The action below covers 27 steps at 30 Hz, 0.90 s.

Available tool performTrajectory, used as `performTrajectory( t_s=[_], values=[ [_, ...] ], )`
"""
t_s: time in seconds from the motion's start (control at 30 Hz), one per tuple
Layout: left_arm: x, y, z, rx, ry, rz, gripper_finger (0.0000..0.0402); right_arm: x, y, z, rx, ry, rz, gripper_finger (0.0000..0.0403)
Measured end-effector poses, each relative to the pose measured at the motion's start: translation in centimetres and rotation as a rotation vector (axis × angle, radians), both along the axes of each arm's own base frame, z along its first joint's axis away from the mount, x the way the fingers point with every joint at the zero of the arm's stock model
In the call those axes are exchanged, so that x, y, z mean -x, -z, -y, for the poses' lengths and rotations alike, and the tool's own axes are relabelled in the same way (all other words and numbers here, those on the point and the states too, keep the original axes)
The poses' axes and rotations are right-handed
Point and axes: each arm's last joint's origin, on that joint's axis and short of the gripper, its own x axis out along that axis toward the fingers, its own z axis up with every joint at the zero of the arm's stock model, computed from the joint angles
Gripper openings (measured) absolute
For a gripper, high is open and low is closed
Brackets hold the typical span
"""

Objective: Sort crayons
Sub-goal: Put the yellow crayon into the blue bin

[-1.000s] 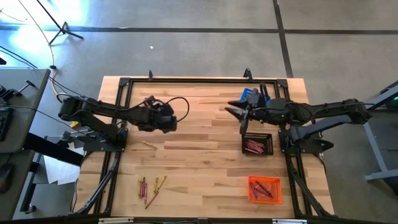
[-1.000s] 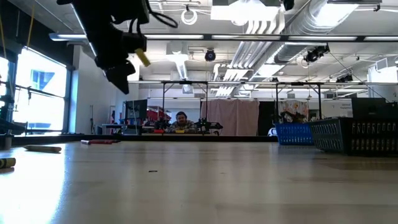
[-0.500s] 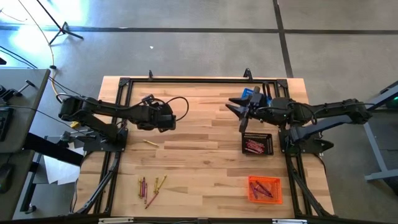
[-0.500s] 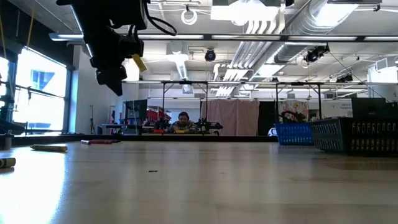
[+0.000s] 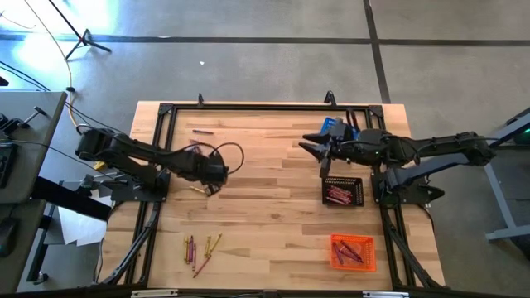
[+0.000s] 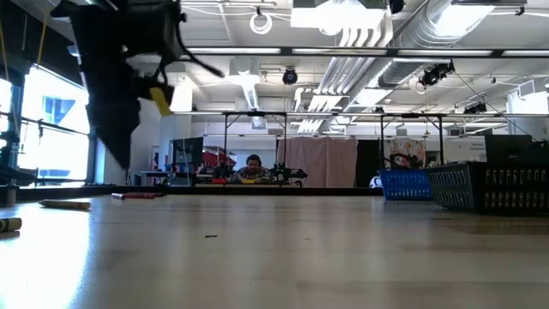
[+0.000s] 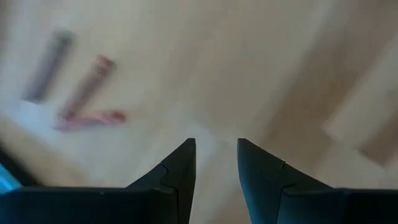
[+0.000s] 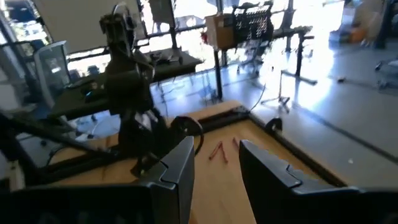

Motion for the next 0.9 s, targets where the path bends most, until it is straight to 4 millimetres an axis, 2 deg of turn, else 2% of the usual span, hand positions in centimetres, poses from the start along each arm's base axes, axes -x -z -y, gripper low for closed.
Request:
performTrajectory(
  t_s=[0.17, 0.37, 0.5, 0.67, 0.9],
  values=[
    [1.6, 2.1, 1.1, 0.081, 0.044, -0.081, 0.0103, 0.0, 1.4, 0.6, -0.085, -0.023, -0.113, 0.0113],
    [2.4, 3.3, 1.7, 0.124, 0.249, -0.161, 0.0103, -0.7, 3.2, 1.5, -0.08, 0.036, -0.256, 0.0113],
    [2.2, 3.4, 2.0, 0.215, 0.312, -0.152, 0.0103, -1.4, 4.1, 2.1, -0.084, 0.058, -0.306, 0.0113],
    [2.2, 3.4, 2.4, 0.242, 0.343, -0.153, 0.0103, -1.8, 4.9, 3.0, -0.082, 0.084, -0.357, 0.0113],
    [2.2, 3.4, 2.9, 0.305, 0.394, -0.151, 0.0103, -1.8, 5.1, 3.7, -0.084, 0.11, -0.38, 0.0113]
  ],
)
